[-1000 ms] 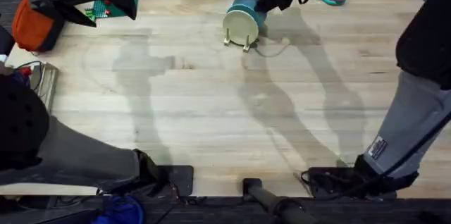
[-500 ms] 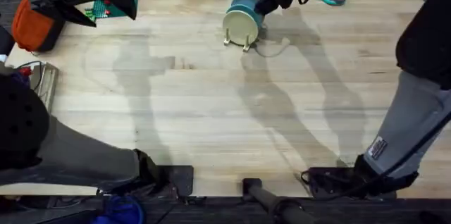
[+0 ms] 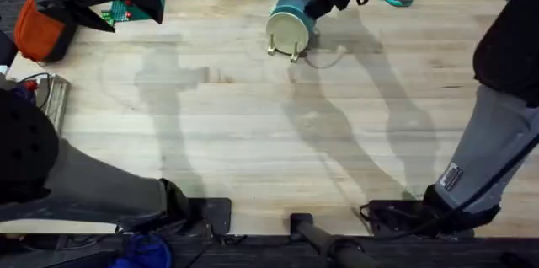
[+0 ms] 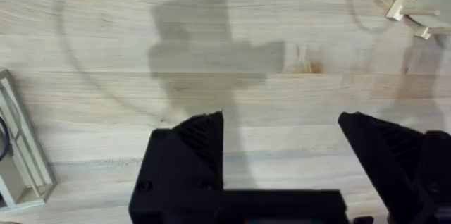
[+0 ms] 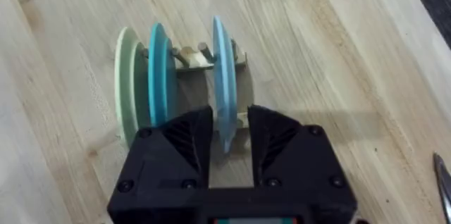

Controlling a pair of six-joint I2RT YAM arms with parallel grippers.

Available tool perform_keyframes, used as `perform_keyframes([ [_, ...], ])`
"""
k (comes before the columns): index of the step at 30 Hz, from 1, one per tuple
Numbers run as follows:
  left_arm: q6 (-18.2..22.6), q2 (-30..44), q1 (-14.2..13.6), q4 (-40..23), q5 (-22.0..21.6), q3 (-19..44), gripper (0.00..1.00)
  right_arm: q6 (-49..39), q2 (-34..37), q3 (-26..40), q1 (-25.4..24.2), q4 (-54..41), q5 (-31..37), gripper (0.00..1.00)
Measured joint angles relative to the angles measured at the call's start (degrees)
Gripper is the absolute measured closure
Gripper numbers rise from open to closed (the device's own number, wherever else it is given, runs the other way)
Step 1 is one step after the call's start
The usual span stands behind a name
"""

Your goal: Pick up the plates from the table one by one and place each into a slot on the dish rack.

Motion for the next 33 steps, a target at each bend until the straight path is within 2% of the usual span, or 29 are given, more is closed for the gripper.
perform_keyframes([
  [11, 0.0, -0.02, 0.0, 0.0, 0.0, 0.0, 0.006, 0.0, -0.79, 0.33, -0.2, 0.13, 0.02, 0.684],
  [30, 0.0, 0.0, 0.0, 0.0, 0.0, 0.0, 0.007, 0.0, -12.06, 1.07, -3.17, -4.08, -0.11, 0.677],
  [31, 0.0, 0.0, 0.0, 0.0, 0.0, 0.0, 0.007, 0.01, -12.32, 1.07, -3.38, -4.66, -0.14, 0.664],
  [32, 0.0, -0.01, 0.0, 0.0, 0.0, 0.0, 0.008, 0.05, -12.48, 1.07, -3.59, -5.11, -0.14, 0.599],
  [33, 0.0, 0.0, 0.0, 0.0, 0.0, 0.0, 0.007, 0.06, -12.56, 1.07, -3.84, -5.56, -0.13, 0.453],
])
